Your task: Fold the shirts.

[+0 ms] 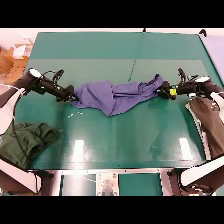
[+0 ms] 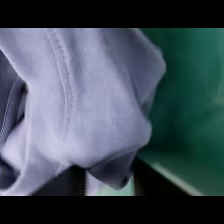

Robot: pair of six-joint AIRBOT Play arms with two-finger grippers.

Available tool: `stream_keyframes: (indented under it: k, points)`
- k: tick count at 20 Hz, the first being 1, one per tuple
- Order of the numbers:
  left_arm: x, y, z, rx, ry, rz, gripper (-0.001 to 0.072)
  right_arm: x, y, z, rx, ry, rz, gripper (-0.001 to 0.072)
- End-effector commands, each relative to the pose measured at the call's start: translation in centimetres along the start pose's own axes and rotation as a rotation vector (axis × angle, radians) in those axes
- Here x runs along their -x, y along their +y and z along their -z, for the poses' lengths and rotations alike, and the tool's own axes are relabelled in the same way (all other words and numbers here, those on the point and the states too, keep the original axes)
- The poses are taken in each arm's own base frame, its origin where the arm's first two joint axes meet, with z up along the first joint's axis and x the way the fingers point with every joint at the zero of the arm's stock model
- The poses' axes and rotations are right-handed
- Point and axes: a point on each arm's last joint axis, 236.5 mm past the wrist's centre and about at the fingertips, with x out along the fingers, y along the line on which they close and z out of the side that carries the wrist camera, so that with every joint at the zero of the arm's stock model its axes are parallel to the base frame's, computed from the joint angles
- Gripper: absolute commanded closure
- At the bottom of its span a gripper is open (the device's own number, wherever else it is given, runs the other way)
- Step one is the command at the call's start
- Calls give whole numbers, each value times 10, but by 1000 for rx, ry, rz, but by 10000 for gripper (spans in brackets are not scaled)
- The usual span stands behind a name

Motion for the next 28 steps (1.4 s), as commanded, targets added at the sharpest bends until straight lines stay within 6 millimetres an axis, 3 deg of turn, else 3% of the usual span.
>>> stream_keyframes:
  k: [1, 4, 6, 9, 12, 15, 18, 20, 22, 24, 26, 28]
  points:
    - [2, -4, 4, -4, 21, 12, 684, 0, 20, -19, 32, -28, -20, 661]
    - [28, -38, 9, -75, 82, 73, 685, 21, 52, -6, 100, 54, -77, 694]
    - [65, -75, 4, -162, 64, 99, 685, 56, 85, -9, 172, 30, -110, 695]
    - [141, -154, -10, -327, -101, 147, 684, 154, 171, -24, 289, -144, -269, 694]
    - [247, -267, -2, -579, -417, 238, 685, 276, 259, -17, 446, -380, -412, 694]
    - [363, -362, 39, -739, -812, 285, 684, 386, 324, 16, 633, -640, -398, 694]
    - [458, -418, 109, -847, -1175, 303, 685, 468, 370, 60, 752, -904, -340, 693]
    - [500, -435, 158, -944, -1360, 248, 684, 508, 388, 91, 803, -1068, -284, 693]
    - [532, -440, 198, -989, -1508, 165, 684, 537, 401, 119, 866, -1210, -201, 694]
    - [550, -433, 220, -997, -1596, 63, 684, 553, 409, 133, 881, -1292, -167, 693]
    - [549, -420, 213, -963, -1587, -13, 685, 554, 408, 131, 876, -1295, -168, 694]
    - [531, -396, 186, -905, -1504, -91, 684, 548, 397, 119, 850, -1260, -169, 693]
